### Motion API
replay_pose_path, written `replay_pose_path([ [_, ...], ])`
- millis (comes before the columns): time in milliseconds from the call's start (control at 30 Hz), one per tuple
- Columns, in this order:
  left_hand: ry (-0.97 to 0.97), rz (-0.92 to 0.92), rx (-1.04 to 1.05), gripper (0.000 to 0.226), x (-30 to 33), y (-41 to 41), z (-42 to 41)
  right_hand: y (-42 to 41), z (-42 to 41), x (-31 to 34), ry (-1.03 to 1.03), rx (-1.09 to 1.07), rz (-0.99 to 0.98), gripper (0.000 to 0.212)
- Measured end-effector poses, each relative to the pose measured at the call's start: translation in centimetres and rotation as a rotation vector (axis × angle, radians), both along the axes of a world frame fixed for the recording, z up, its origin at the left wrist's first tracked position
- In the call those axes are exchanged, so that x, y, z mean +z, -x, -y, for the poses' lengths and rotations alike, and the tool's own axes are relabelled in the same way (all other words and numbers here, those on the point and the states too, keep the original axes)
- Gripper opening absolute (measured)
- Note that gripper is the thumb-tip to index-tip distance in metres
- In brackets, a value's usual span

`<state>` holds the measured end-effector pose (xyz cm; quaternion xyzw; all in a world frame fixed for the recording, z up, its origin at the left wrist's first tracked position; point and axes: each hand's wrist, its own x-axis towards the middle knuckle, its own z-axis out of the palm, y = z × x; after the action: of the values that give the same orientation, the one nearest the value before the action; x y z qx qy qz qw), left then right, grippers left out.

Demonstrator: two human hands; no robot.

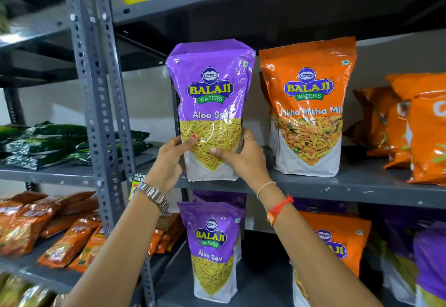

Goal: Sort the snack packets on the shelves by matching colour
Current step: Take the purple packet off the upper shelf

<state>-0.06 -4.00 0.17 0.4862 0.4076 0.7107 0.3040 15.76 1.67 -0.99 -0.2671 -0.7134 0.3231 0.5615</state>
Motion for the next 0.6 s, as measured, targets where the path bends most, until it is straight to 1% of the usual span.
replay_pose_path([
  [67,-0.021,-0.029,-0.007,0.021,-0.2,-0.9,1.7,-1.1,1.2,-0.6,-0.029,0.018,-0.056,0.067],
  [133,-0.035,-0.046,-0.007,0.021,-0.5,-1.8,3.5,-2.0,2.3,-1.3,-0.040,0.026,-0.092,0.071],
  [200,-0.030,-0.066,-0.002,0.035,-1.0,-2.7,5.3,-3.0,3.3,-2.1,-0.060,0.031,-0.106,0.080],
  [267,-0.022,-0.104,0.004,0.048,-1.8,-3.5,6.9,-4.1,4.2,-3.1,-0.068,0.044,-0.097,0.082],
  [367,0.015,-0.166,0.036,0.054,-4.0,-4.4,8.3,-5.9,5.2,-5.4,-0.044,0.077,-0.063,0.076],
  [433,0.044,-0.197,0.044,0.051,-6.0,-5.1,8.6,-6.8,5.2,-7.7,0.024,0.113,-0.040,0.074],
  [500,0.071,-0.237,0.058,0.047,-8.6,-5.6,8.3,-7.6,4.8,-10.8,0.101,0.170,-0.018,0.064],
  [567,0.122,-0.308,0.149,0.056,-11.7,-6.0,7.7,-8.5,4.3,-14.0,0.170,0.200,0.016,0.058],
  [600,0.136,-0.356,0.195,0.057,-12.8,-6.1,7.2,-8.8,3.8,-15.1,0.178,0.196,0.029,0.057],
])
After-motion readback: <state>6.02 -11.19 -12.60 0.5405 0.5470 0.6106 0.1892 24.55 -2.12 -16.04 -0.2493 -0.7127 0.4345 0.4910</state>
